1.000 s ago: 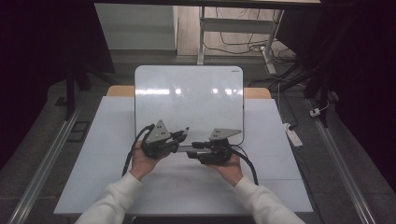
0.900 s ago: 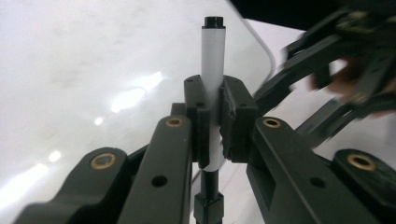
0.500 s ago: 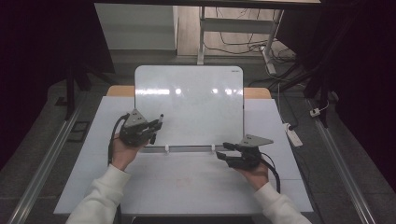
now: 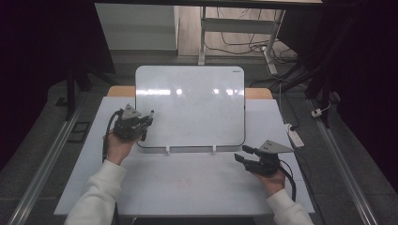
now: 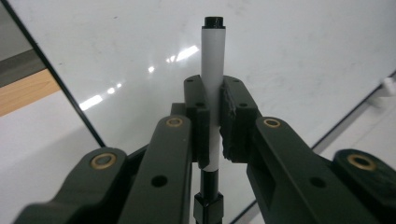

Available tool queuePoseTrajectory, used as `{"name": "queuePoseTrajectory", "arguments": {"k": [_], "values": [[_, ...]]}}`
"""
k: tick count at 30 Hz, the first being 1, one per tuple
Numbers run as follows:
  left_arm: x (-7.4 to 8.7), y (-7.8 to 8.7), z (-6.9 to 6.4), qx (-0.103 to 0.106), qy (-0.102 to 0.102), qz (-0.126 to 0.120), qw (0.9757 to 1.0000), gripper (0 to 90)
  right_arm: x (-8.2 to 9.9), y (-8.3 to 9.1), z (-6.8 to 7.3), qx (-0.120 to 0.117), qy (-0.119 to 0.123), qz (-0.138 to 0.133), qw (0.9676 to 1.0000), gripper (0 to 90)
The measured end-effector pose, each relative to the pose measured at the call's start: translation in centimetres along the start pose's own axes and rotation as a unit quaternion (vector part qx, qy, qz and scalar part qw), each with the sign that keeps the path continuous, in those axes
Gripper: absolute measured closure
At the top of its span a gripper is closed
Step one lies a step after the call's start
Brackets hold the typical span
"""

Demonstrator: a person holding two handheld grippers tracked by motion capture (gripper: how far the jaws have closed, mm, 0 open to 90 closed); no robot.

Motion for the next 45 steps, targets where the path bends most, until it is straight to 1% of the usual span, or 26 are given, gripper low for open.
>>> {"name": "queuePoseTrajectory", "arguments": {"k": [4,8,12,18,20,27,35,37,45], "values": [[0.2,-0.9,0.4,-0.009,0.001,0.012,0.9999,81.7,0.0,-0.2,0.2,-0.002,0.008,0.004,1.0,47.0],[0.3,-1.7,0.6,-0.024,-0.009,0.021,0.9995,81.7,0.1,-0.4,0.3,-0.003,0.013,0.008,0.9999,47.0],[0.3,-2.4,0.7,-0.029,-0.012,0.022,0.9993,81.4,0.2,-0.4,0.3,-0.004,0.014,0.009,0.9999,47.0],[0.3,-3.3,0.6,-0.037,-0.024,0.023,0.9988,80.8,0.2,-0.5,0.5,-0.005,0.017,0.013,0.9998,46.9],[0.2,-3.5,0.6,-0.036,-0.028,0.021,0.9987,80.5,0.2,-0.6,0.5,-0.005,0.019,0.014,0.9997,46.8],[0.0,-3.7,0.3,-0.036,-0.04,0.014,0.9985,80.1,0.4,-0.7,0.7,-0.008,0.024,0.02,0.9995,46.5],[0.0,-3.6,0.5,-0.036,-0.04,0.007,0.9985,76.9,0.5,-0.8,0.8,-0.011,0.029,0.024,0.9992,46.4],[0.0,-3.5,0.5,-0.037,-0.041,0.004,0.9984,73.2,0.5,-0.8,0.8,-0.012,0.029,0.024,0.9992,46.4],[-0.3,-2.9,0.1,-0.029,-0.045,-0.009,0.9985,61.5,0.5,-0.7,0.7,-0.01,0.03,0.023,0.9992,46.2]]}}
Point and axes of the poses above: each handheld gripper's, and its own axes: y roughly backward along the jaws, x roughly out of its underside, z roughly to its left, the point moved 7 cm from there along -y, roughly forward along the jaws, and after that the axes turned 14 degrees about y, right-handed, at the moved point
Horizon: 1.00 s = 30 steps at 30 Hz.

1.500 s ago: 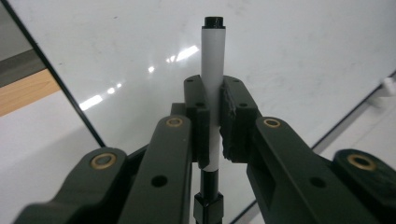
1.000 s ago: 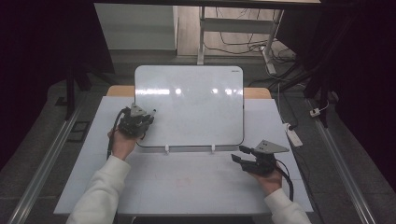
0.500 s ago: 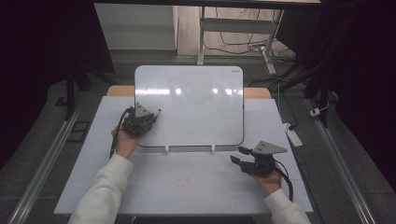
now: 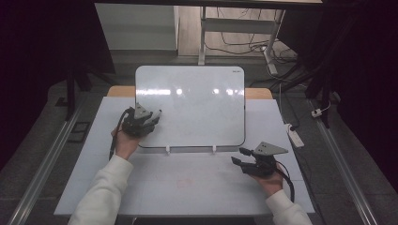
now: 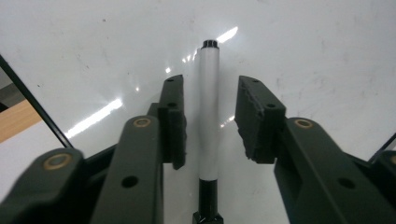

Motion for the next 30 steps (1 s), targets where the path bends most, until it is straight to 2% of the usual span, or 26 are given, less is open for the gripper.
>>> {"name": "queuePoseTrajectory", "arguments": {"k": [11,16,21,24,30], "values": [[-0.1,2.0,0.4,0.012,0.018,-0.02,0.9996,45.9,0.1,0.1,-0.2,0.004,-0.001,-0.001,1.0,45.7],[0.4,3.6,0.2,0.04,0.034,-0.027,0.9982,40.8,0.1,0.2,-0.4,0.005,0.003,-0.002,1.0,45.2],[1.7,5.1,-0.4,0.072,0.039,-0.017,0.9965,37.5,0.1,0.6,-0.8,0.013,0.006,-0.008,0.9999,44.5],[2.6,5.9,-1.1,0.094,0.045,-0.015,0.9944,36.0,0.2,0.8,-1.1,0.015,0.005,-0.011,0.9998,43.7],[5.5,7.3,-2.1,0.116,0.047,0.005,0.9921,33.6,0.8,1.6,-1.6,0.022,0.011,-0.007,0.9997,40.9]]}}
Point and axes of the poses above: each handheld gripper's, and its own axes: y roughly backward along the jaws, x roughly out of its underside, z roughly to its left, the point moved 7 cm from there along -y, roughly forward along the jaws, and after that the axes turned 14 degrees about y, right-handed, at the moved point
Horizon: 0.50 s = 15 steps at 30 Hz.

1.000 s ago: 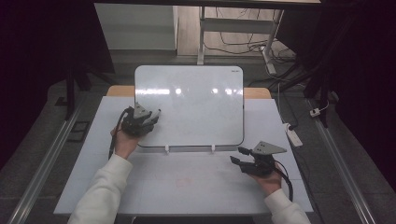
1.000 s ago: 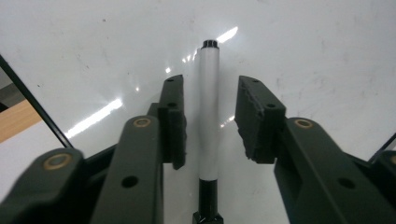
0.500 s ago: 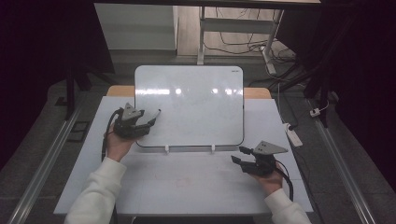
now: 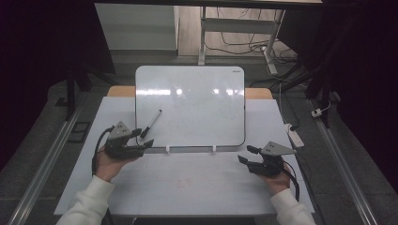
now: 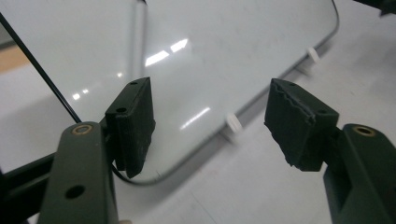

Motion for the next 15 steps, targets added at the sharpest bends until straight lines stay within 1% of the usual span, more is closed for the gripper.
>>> {"name": "queuePoseTrajectory", "arguments": {"k": [2,9,13,15], "values": [[1.4,0.4,-0.1,0.005,0.006,0.007,0.9999,32.7,0.3,0.3,-0.2,0.004,0.0,0.001,1.0,40.1],[4.9,1.7,0.0,0.009,0.023,0.021,0.9995,31.3,1.8,1.6,-1.1,0.019,-0.012,0.013,0.9997,37.2],[6.7,2.1,0.0,0.007,0.024,0.033,0.9991,31.2,2.8,2.2,-1.5,0.026,-0.014,0.018,0.9994,35.8],[7.3,2.1,0.0,0.005,0.02,0.039,0.999,31.2,3.1,2.4,-1.7,0.032,-0.012,0.022,0.9992,35.2]]}}
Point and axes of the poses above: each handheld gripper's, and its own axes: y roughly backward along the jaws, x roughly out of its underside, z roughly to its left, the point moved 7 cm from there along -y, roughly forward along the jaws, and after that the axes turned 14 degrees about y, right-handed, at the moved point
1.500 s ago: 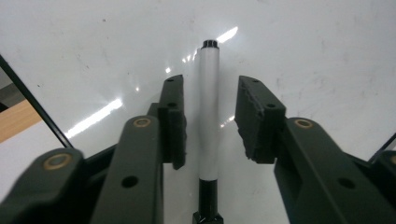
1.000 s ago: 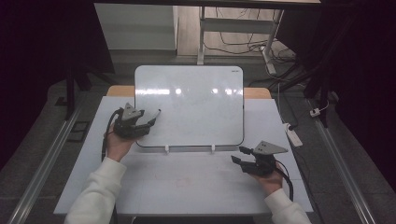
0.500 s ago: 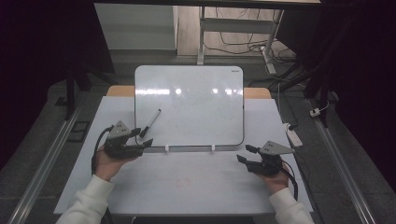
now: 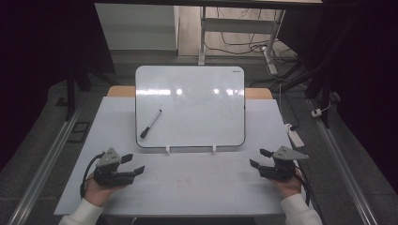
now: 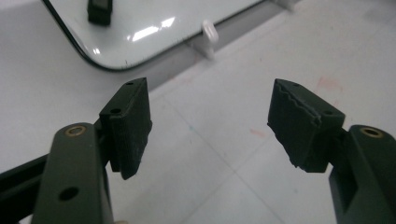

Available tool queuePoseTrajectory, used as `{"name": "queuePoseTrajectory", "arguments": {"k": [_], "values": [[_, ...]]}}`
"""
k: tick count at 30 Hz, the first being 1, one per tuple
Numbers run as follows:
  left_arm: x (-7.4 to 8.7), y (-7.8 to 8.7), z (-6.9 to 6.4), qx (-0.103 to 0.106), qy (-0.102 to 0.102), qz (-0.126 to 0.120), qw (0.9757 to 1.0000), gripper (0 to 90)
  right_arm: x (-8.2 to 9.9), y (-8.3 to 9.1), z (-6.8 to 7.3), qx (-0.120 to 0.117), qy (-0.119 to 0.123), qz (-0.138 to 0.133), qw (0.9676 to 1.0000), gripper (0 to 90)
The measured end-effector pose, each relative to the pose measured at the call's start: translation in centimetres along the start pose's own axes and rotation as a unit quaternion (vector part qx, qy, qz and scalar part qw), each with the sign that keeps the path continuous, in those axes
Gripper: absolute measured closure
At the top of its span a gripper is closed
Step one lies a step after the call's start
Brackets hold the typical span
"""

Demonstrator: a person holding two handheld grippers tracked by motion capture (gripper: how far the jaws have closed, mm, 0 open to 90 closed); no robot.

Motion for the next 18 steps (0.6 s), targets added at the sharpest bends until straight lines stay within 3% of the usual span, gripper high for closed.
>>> {"name": "queuePoseTrajectory", "arguments": {"k": [8,18], "values": [[0.23,-0.18,-0.04,-0.005,-0.009,0.002,1.0,30.9,0.19,-0.08,0.0,0.004,0.013,0.004,0.9999,34.9],[0.28,-0.2,0.24,-0.007,-0.004,0.002,1.0,30.1,-0.01,-0.16,0.22,0.0,0.019,-0.001,0.9998,34.5]]}}
Point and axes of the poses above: each handheld gripper's, and its own axes: y roughly backward along the jaws, x roughly out of its underside, z roughly to its left, the point moved 7 cm from there along -y, roughly forward along the jaws, and after that the axes turned 14 degrees about y, right-handed, at the moved point
